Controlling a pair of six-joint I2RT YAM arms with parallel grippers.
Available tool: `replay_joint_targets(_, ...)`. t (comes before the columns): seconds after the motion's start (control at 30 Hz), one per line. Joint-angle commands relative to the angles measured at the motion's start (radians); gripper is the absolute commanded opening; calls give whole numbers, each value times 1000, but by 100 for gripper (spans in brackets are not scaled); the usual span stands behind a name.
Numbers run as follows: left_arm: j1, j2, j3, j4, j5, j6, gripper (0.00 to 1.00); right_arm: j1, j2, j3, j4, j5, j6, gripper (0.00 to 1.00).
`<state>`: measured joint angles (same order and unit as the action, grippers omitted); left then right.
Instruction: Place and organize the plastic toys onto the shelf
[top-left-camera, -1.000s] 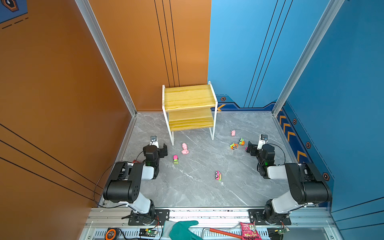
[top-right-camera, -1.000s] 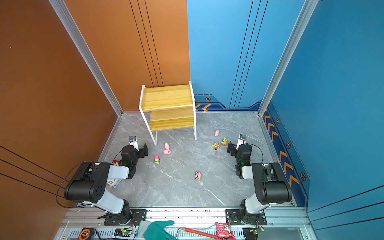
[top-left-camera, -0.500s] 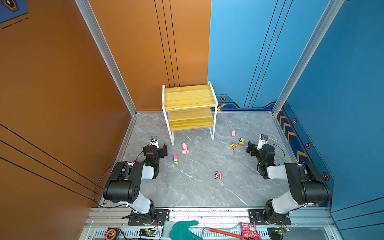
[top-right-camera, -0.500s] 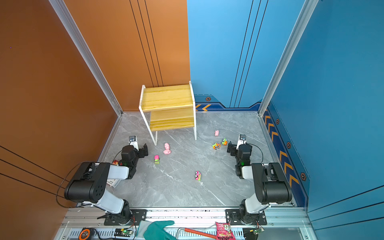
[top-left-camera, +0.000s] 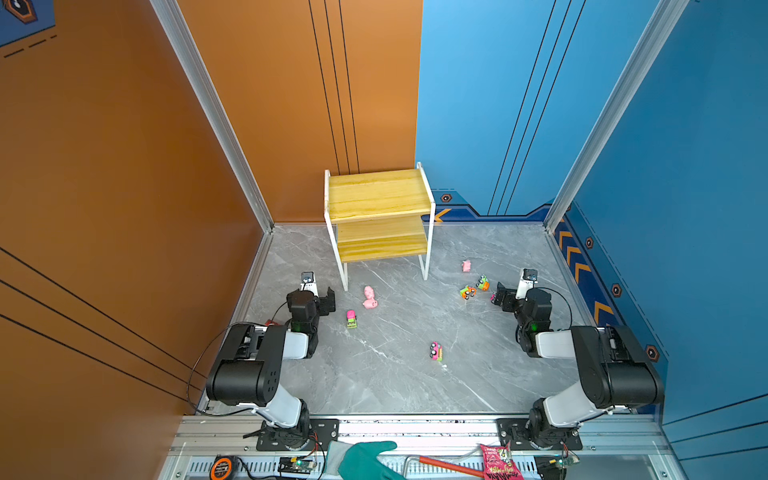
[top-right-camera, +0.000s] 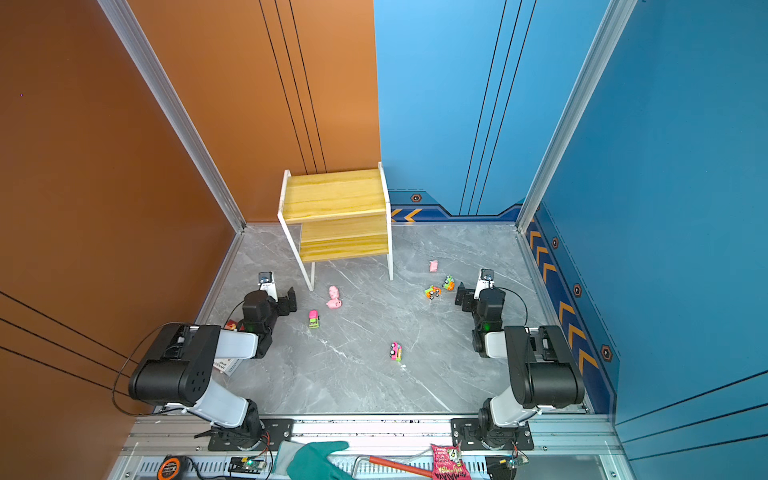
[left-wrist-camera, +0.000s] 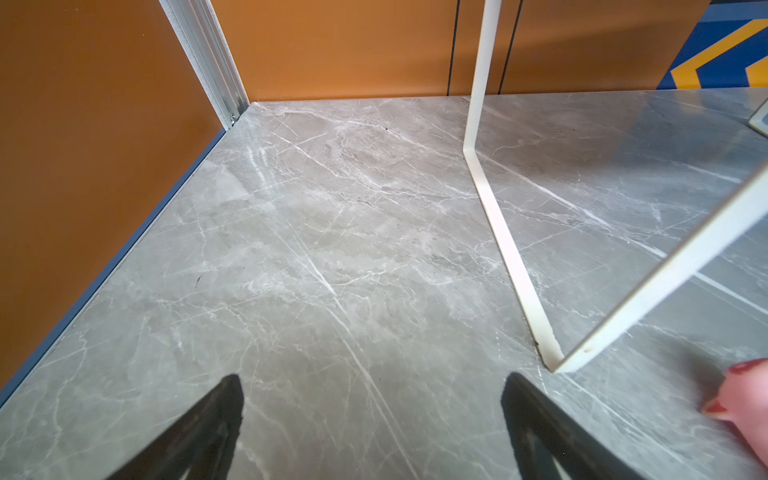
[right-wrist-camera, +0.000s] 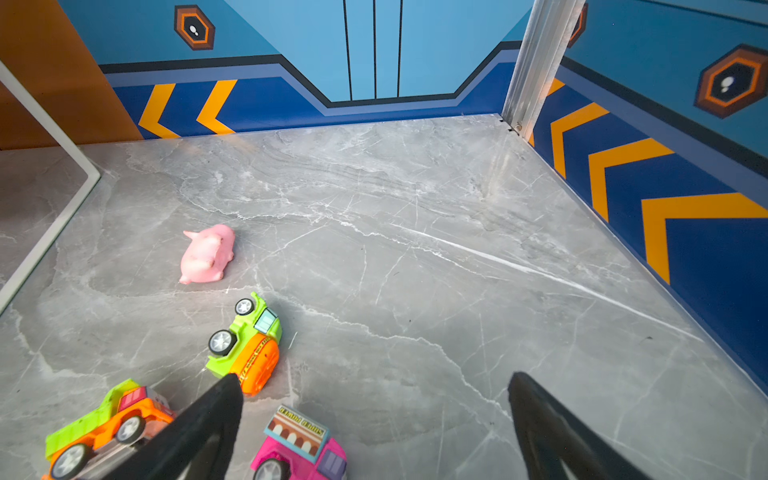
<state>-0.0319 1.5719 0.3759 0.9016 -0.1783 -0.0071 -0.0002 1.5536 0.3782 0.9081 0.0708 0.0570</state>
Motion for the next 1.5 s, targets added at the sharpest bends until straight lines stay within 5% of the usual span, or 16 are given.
replay_joint_targets(0.0,6,-26,10,0,1,2,98,4,-24,-13,8,17,21,100)
replay_joint_targets(0.17,6,-151,85,-264,-114,-55,98,6,-222,49,-262,80,37,98)
replay_joint_targets(0.3,-21,-244,164,-495,-204,-141,98,4,-334,115,-409,90,171,96)
replay_joint_targets(0.53,29,-282,378,-790,-58,-435,99,70,-204,384,-564,-95,460,93)
replay_joint_targets(0.7,154,-190,545,-859,194,-635,97,122,-53,565,-592,-240,620,91)
replay_joint_targets(0.97,234,-16,745,-828,467,-834,92,174,120,695,-458,-378,850,88)
replay_joint_targets(1.13,228,97,823,-777,537,-914,87,174,160,714,-411,-415,922,86)
replay_joint_targets(1.47,138,310,1010,-713,582,-993,51,178,118,660,-465,-427,887,82)
